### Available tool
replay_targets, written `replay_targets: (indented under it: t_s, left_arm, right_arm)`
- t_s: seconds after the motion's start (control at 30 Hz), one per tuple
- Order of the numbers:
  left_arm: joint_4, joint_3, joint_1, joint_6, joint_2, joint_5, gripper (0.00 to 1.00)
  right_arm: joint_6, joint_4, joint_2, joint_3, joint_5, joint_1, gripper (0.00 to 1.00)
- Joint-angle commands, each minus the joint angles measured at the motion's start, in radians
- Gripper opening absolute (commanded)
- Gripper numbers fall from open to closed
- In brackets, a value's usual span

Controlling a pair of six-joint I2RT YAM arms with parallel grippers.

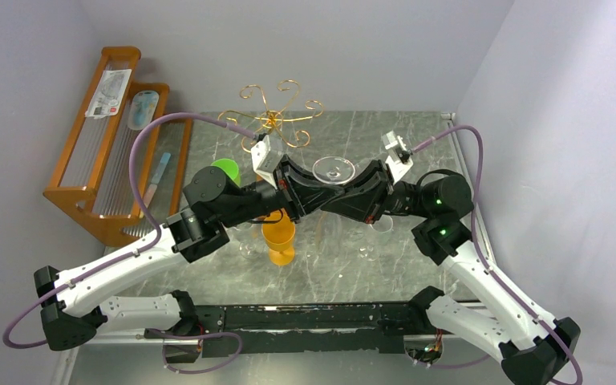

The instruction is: Place the wine glass upside down on the wine glass rack

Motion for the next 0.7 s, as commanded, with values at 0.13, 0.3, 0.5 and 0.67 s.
replay_targets:
  t_s: [0.13, 0.3, 0.5, 0.67]
  left_arm:
    - [0.031, -0.010, -0.004, -0.006, -0.036, -0.088, 0.38]
    - [-0.045, -0.034, -0.004, -0.026, -0.072, -0.225, 0.76]
    - [-0.200, -0.018, -0.004, 0.019, -0.146, -0.389, 0.86]
    - [-0.392, 0.036, -0.004, 0.103, -0.203, -0.574, 0.88]
  right_arm:
    - [-0.076, -0.101, -0.043, 0.016, 0.167, 0.011, 0.00]
    - [-0.116, -0.145, -0.076, 0.013, 0.326, 0.012, 0.00]
    - [-0.208, -0.271, -0.091, 0.047, 0.589, 0.010, 0.00]
    - [-0.344, -0.381, -0.012, 0.107, 0.763, 0.011, 0.00]
